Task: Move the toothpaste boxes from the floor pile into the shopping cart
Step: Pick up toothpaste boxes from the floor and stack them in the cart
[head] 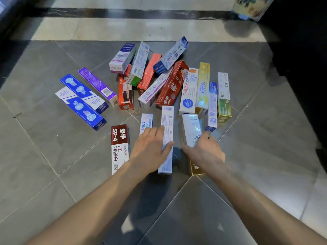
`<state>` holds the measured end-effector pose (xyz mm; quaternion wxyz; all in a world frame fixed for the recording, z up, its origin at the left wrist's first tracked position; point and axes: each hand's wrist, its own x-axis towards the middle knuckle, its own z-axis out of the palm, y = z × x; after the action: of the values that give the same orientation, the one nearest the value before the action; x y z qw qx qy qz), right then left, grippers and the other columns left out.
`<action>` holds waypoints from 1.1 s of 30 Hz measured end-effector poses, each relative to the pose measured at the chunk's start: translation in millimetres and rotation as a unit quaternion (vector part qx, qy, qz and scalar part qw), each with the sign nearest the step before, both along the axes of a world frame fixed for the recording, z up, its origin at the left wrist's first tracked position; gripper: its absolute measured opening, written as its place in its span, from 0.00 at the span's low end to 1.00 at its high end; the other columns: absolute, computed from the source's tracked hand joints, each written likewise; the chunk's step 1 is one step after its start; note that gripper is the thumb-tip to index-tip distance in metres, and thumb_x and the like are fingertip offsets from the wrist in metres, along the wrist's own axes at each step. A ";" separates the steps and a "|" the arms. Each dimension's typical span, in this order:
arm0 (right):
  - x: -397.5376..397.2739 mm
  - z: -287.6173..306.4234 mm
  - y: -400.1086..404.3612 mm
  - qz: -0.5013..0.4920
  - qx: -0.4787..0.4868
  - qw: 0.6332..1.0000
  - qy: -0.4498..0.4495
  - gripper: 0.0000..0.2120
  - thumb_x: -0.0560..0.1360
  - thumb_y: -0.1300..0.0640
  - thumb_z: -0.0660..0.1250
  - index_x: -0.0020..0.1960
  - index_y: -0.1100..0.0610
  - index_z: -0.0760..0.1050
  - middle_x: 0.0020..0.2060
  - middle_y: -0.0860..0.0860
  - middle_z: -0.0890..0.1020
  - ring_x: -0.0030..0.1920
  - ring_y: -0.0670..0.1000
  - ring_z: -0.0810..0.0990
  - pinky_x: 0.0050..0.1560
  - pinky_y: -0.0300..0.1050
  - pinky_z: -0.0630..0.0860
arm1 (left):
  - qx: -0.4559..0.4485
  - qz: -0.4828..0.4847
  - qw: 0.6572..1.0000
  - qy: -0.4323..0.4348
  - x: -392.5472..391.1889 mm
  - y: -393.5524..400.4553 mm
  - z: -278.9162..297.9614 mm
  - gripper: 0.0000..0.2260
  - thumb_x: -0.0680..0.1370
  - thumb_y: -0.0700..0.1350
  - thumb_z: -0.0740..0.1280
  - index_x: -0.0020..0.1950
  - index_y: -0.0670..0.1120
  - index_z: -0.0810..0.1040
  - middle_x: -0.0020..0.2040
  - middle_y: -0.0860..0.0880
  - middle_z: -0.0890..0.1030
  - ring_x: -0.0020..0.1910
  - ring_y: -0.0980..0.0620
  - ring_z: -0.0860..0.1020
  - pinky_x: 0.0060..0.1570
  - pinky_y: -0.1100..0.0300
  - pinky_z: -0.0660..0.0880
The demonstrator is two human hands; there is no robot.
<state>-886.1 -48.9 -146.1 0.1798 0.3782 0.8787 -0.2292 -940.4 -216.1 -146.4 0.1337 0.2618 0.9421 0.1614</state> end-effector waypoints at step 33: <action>95.8 557.2 23.0 -0.142 -0.332 0.880 0.310 0.31 0.68 0.52 0.80 0.64 0.45 0.66 0.50 0.39 0.83 0.49 0.38 0.82 0.51 0.38 0.78 | 0.479 0.298 0.706 -0.429 81.7 42.1 542.1 0.23 0.71 0.48 0.74 0.65 0.49 0.77 0.56 0.42 0.85 0.54 0.37 0.83 0.56 0.38 0.79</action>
<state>-790.3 -25.8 411.1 -0.0209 0.3269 0.6989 -0.6358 -858.7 -174.0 395.7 0.3249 -0.1008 0.6080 0.7174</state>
